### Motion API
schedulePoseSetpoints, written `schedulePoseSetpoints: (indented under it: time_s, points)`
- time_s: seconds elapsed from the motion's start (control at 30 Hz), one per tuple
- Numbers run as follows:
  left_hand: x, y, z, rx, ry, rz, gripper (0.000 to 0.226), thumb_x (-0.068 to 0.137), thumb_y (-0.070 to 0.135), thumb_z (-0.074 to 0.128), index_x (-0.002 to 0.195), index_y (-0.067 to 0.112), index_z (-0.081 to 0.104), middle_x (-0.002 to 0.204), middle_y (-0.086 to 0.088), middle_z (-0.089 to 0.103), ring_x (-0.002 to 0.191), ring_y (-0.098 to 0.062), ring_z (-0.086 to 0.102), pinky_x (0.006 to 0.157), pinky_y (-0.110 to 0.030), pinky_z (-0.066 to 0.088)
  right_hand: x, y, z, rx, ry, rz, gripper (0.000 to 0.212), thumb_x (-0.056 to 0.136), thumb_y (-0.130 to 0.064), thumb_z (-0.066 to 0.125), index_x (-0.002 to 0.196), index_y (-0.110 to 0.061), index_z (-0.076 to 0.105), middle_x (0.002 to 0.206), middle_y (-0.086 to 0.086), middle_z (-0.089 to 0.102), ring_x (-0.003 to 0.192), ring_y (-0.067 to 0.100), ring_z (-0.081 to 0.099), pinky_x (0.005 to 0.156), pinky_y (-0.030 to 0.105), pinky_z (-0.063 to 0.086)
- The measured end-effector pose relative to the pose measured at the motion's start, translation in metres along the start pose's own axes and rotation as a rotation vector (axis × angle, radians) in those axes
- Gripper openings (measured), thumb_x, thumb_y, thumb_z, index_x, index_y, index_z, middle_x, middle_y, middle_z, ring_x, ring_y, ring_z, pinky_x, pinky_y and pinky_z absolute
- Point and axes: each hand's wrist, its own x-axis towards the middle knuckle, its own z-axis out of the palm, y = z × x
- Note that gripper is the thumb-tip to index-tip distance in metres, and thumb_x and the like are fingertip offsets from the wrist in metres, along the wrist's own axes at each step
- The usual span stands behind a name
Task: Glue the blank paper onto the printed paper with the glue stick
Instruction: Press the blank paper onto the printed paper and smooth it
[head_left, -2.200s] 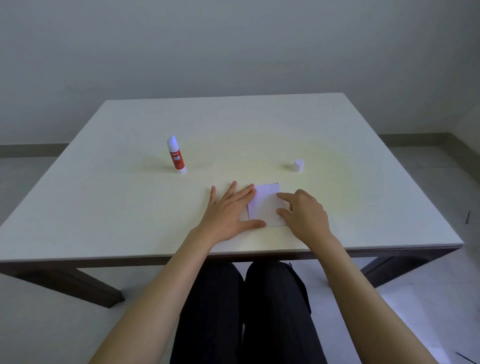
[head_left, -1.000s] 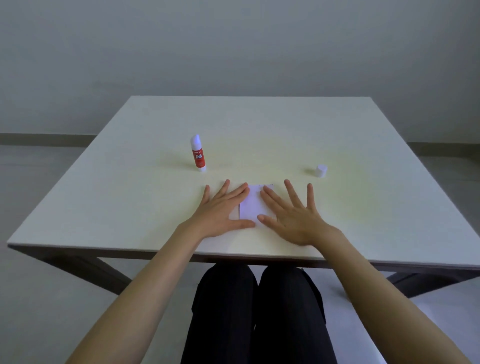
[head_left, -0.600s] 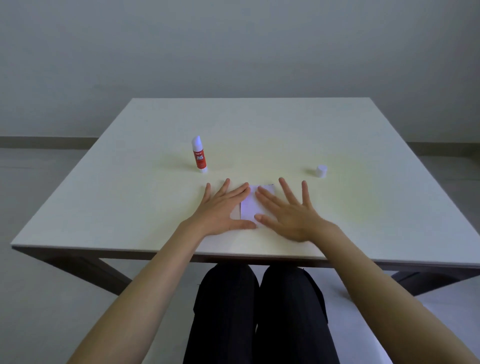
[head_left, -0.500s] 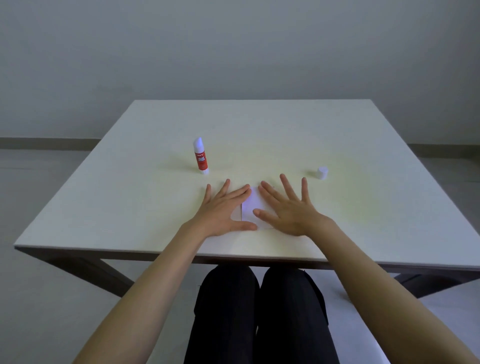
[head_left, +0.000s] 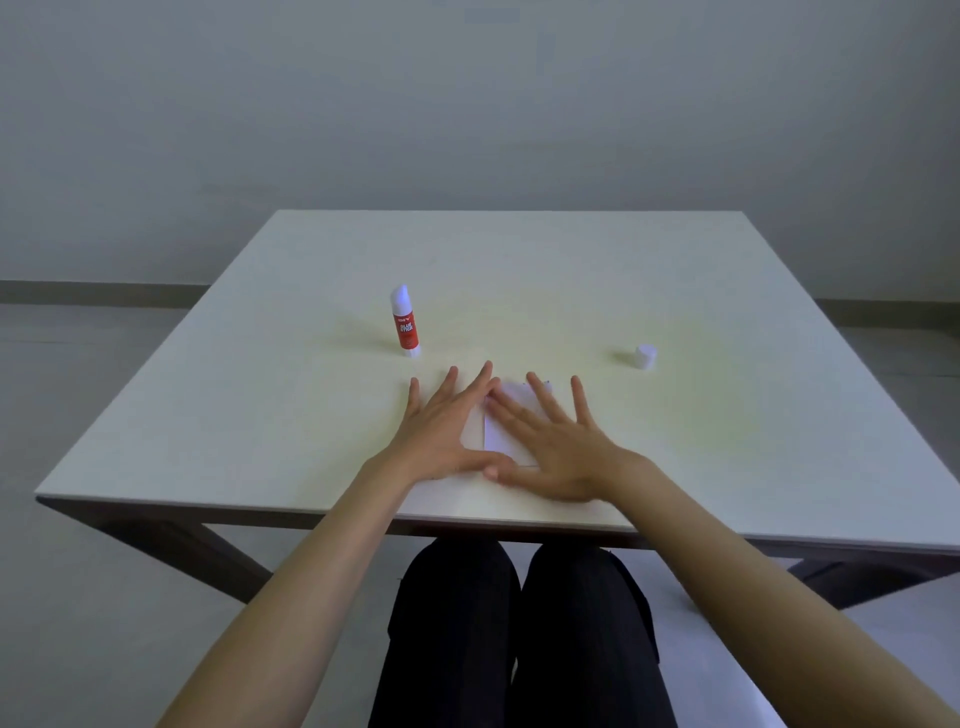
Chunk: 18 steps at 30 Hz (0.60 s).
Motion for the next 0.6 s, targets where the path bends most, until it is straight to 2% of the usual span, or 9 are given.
schedulePoseSetpoints:
  time_s: [0.07,0.13,0.23,0.33,0.43,0.5,0.6]
  points:
    - [0.0,-0.001,0.001,-0.027,0.0,0.004,0.114,0.067,0.069,0.061,0.149,0.034,-0.011,0.155,0.025,0.017,0.147,-0.012,-0.012,0.114,-0.051,-0.018,-0.008,-0.008,0.011,-0.004,0.025,-0.072,0.091,0.075,-0.083,0.006,0.15,-0.035,-0.014,0.158,-0.02,-0.019,0.142,0.019,-0.032,0.107,0.055,-0.03]
    - [0.0,-0.002,0.001,-0.033,0.003,0.008,0.113,0.068,0.069,0.062,0.149,0.034,-0.01,0.155,0.026,0.016,0.147,-0.012,-0.012,0.114,-0.05,-0.018,-0.006,-0.002,0.01,-0.002,0.024,-0.053,0.085,0.077,-0.08,0.004,0.15,-0.038,-0.013,0.157,-0.022,-0.017,0.142,0.018,-0.032,0.107,0.054,-0.031]
    - [0.0,-0.002,0.001,-0.021,0.008,0.004,0.111,0.067,0.071,0.061,0.149,0.035,-0.004,0.157,0.022,0.011,0.146,-0.011,-0.014,0.114,-0.05,-0.018,0.004,0.015,-0.001,0.023,0.022,0.11,0.076,0.088,-0.072,0.01,0.15,-0.036,-0.014,0.159,-0.019,-0.015,0.144,0.02,-0.028,0.111,0.056,-0.024]
    - [0.0,-0.002,0.001,-0.033,0.005,-0.006,0.11,0.065,0.072,0.062,0.149,0.036,0.001,0.157,0.021,0.009,0.146,-0.01,-0.014,0.114,-0.051,-0.017,0.004,0.015,0.0,0.045,0.067,0.215,0.081,0.087,-0.072,0.011,0.152,-0.029,-0.011,0.16,-0.016,-0.015,0.145,0.02,-0.026,0.114,0.057,-0.019]
    - [0.001,-0.004,0.002,-0.028,0.008,0.003,0.11,0.066,0.071,0.062,0.15,0.035,0.001,0.157,0.021,0.01,0.147,-0.011,-0.012,0.114,-0.051,-0.017,-0.009,-0.002,0.012,0.079,0.108,0.114,0.089,0.078,-0.079,0.003,0.151,-0.031,-0.01,0.158,-0.018,-0.016,0.143,0.018,-0.03,0.112,0.054,-0.025]
    - [0.002,-0.005,0.004,-0.033,0.021,0.002,0.112,0.063,0.074,0.061,0.149,0.036,-0.001,0.156,0.023,0.013,0.147,-0.01,-0.012,0.114,-0.05,-0.017,-0.016,-0.007,0.017,0.083,0.106,0.049,0.089,0.077,-0.081,0.004,0.151,-0.033,-0.009,0.155,-0.022,-0.017,0.142,0.017,-0.033,0.108,0.051,-0.03]
    - [0.003,-0.005,0.004,-0.031,0.01,0.007,0.116,0.057,0.081,0.056,0.149,0.037,-0.001,0.157,0.021,0.012,0.147,-0.009,-0.012,0.114,-0.05,-0.018,-0.017,0.0,0.009,0.076,0.07,0.069,0.08,0.082,-0.076,0.006,0.151,-0.037,-0.007,0.157,-0.024,-0.011,0.144,0.018,-0.028,0.112,0.052,-0.025]
